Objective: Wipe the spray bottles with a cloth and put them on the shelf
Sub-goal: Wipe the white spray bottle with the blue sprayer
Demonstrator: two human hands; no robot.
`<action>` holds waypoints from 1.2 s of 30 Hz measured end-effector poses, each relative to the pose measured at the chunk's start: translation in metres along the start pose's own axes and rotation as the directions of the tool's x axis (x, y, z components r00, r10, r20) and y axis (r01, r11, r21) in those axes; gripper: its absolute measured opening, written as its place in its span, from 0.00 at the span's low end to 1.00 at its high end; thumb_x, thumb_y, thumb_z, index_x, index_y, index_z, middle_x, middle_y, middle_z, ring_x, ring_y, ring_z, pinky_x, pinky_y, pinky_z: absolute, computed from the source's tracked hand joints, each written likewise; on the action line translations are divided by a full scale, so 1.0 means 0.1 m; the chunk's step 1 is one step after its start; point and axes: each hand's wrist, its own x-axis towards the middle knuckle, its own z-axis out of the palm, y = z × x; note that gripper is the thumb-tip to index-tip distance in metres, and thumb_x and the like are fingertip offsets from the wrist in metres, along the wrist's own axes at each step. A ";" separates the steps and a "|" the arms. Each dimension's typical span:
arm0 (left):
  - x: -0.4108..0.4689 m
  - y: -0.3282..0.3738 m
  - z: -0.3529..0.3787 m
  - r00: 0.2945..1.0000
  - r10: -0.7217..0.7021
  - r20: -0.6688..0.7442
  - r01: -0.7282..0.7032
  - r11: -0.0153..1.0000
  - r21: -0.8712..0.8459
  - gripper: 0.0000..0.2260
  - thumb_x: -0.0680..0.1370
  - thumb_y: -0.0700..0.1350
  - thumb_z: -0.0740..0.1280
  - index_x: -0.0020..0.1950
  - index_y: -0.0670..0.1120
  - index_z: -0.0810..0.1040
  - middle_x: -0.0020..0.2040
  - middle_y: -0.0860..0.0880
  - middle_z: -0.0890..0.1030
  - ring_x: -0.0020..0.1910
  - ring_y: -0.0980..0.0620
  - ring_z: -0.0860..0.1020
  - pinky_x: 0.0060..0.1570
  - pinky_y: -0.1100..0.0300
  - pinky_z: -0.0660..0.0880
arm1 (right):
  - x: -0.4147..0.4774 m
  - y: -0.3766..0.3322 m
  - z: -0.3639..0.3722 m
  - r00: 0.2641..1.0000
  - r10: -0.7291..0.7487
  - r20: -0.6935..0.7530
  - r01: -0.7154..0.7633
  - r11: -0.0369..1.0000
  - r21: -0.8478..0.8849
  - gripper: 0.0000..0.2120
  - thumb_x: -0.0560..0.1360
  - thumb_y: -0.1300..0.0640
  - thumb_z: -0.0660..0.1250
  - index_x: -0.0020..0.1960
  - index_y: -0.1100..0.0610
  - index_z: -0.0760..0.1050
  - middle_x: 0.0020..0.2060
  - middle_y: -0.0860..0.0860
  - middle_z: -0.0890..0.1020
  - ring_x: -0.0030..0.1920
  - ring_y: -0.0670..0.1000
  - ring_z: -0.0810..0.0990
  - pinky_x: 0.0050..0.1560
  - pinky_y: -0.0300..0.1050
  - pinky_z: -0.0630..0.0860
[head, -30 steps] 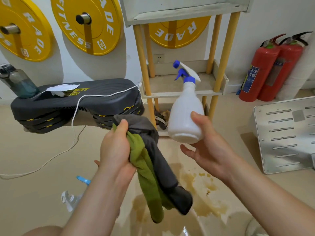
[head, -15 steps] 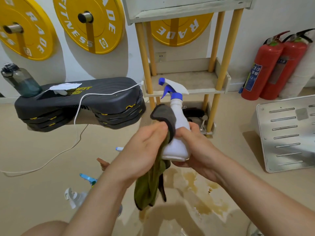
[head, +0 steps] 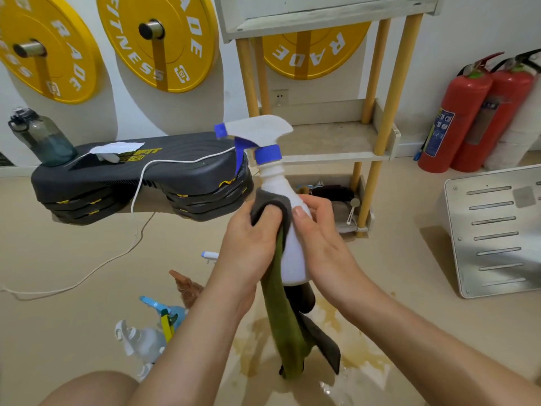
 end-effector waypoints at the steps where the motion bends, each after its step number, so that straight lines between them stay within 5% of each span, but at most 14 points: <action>1: 0.02 0.00 -0.02 1.000 -0.030 -0.004 0.030 0.999 -0.040 0.09 0.79 0.47 0.63 0.47 0.45 0.81 0.45 0.42 0.85 0.45 0.46 0.82 0.49 0.49 0.80 | -0.02 0.01 0.00 1.000 -0.001 0.014 0.001 1.000 0.011 0.14 0.75 0.36 0.55 0.59 0.36 0.64 0.60 0.46 0.73 0.59 0.45 0.77 0.62 0.51 0.76; 4: 0.09 -0.01 -0.10 0.994 -0.100 0.050 0.108 0.975 -0.194 0.09 0.80 0.40 0.63 0.43 0.44 0.81 0.37 0.43 0.82 0.38 0.48 0.79 0.38 0.58 0.78 | -0.03 0.02 0.00 0.998 -0.014 0.064 0.015 1.000 -0.022 0.20 0.72 0.38 0.58 0.63 0.37 0.63 0.62 0.44 0.71 0.64 0.46 0.73 0.66 0.54 0.72; 7: 0.11 -0.02 -0.08 0.997 -0.028 0.074 0.046 0.969 -0.245 0.05 0.72 0.38 0.66 0.45 0.42 0.80 0.39 0.42 0.80 0.38 0.48 0.78 0.37 0.59 0.77 | -0.04 0.01 -0.02 0.991 0.007 0.130 0.007 0.994 -0.111 0.28 0.69 0.39 0.59 0.69 0.39 0.60 0.64 0.43 0.69 0.67 0.46 0.68 0.68 0.54 0.69; 14: 0.15 0.03 -0.03 0.971 0.020 -0.240 -0.106 0.931 -0.350 0.07 0.77 0.36 0.65 0.39 0.45 0.77 0.33 0.48 0.78 0.33 0.52 0.77 0.36 0.58 0.76 | -0.03 0.08 -0.05 0.972 0.205 0.116 -0.203 0.979 -0.030 0.34 0.67 0.27 0.63 0.69 0.40 0.63 0.62 0.44 0.74 0.61 0.48 0.77 0.63 0.55 0.77; 17: 0.15 0.01 0.00 0.966 0.018 -0.260 -0.114 0.926 -0.361 0.07 0.78 0.38 0.64 0.41 0.45 0.77 0.35 0.47 0.77 0.35 0.52 0.76 0.39 0.56 0.76 | -0.07 0.04 -0.03 0.985 0.164 0.055 -0.161 0.986 -0.047 0.31 0.68 0.29 0.63 0.65 0.43 0.68 0.57 0.45 0.78 0.55 0.46 0.80 0.58 0.52 0.80; 20: 0.10 -0.08 0.09 0.979 0.083 -0.186 -0.131 0.955 -0.267 0.02 0.75 0.44 0.68 0.46 0.49 0.79 0.42 0.45 0.82 0.43 0.49 0.80 0.49 0.48 0.79 | -0.10 -0.02 0.00 0.989 0.141 -0.032 -0.139 0.989 0.057 0.29 0.68 0.32 0.61 0.64 0.46 0.67 0.56 0.49 0.79 0.53 0.48 0.82 0.54 0.54 0.82; 23: 0.02 -0.21 0.17 0.978 0.168 -0.125 -0.189 0.965 -0.182 0.21 0.64 0.53 0.70 0.56 0.52 0.78 0.50 0.49 0.85 0.51 0.49 0.83 0.57 0.48 0.79 | -0.06 -0.01 0.04 0.970 0.221 -0.097 -0.189 0.946 0.265 0.25 0.75 0.35 0.60 0.64 0.50 0.69 0.54 0.53 0.82 0.52 0.51 0.84 0.53 0.56 0.82; 28: -0.02 -0.37 0.18 0.977 0.214 0.003 -0.214 0.975 -0.065 0.34 0.61 0.52 0.75 0.66 0.55 0.71 0.55 0.57 0.83 0.55 0.60 0.81 0.57 0.57 0.77 | -0.03 -0.06 -0.05 0.935 0.347 0.080 -0.293 0.624 0.725 0.23 0.83 0.42 0.56 0.67 0.56 0.75 0.57 0.57 0.84 0.57 0.53 0.84 0.54 0.48 0.79; 30: -0.02 -0.37 0.14 0.973 0.233 -0.009 -0.233 0.972 -0.021 0.37 0.59 0.52 0.76 0.67 0.57 0.69 0.55 0.59 0.81 0.55 0.62 0.80 0.56 0.60 0.77 | -0.02 -0.09 -0.12 0.930 0.339 0.146 -0.355 0.717 0.600 0.28 0.81 0.36 0.54 0.67 0.55 0.76 0.58 0.55 0.84 0.58 0.52 0.84 0.55 0.47 0.79; 33: -0.05 -0.30 0.06 0.951 0.307 -0.029 -0.291 0.925 0.244 0.43 0.57 0.52 0.76 0.71 0.60 0.66 0.56 0.59 0.80 0.53 0.60 0.79 0.53 0.58 0.78 | 0.09 -0.14 -0.19 0.952 0.291 0.092 -0.303 0.938 0.167 0.41 0.66 0.25 0.65 0.68 0.53 0.72 0.59 0.51 0.81 0.56 0.47 0.83 0.54 0.45 0.79; 34: -0.06 -0.26 0.04 0.936 0.352 0.018 -0.335 0.873 0.355 0.44 0.58 0.52 0.76 0.72 0.61 0.65 0.57 0.59 0.79 0.54 0.59 0.79 0.53 0.57 0.78 | 0.11 -0.16 -0.21 0.962 0.264 0.066 -0.271 0.952 0.145 0.41 0.63 0.27 0.69 0.66 0.53 0.73 0.58 0.51 0.82 0.55 0.47 0.83 0.54 0.44 0.79; 36: -0.08 -0.21 0.03 0.890 0.430 0.150 -0.444 0.743 0.501 0.45 0.60 0.54 0.78 0.75 0.60 0.63 0.61 0.59 0.78 0.56 0.58 0.77 0.54 0.58 0.76 | 0.14 -0.21 -0.25 0.960 0.273 0.056 -0.273 0.882 0.383 0.30 0.68 0.37 0.72 0.63 0.55 0.77 0.53 0.54 0.85 0.52 0.51 0.85 0.50 0.46 0.80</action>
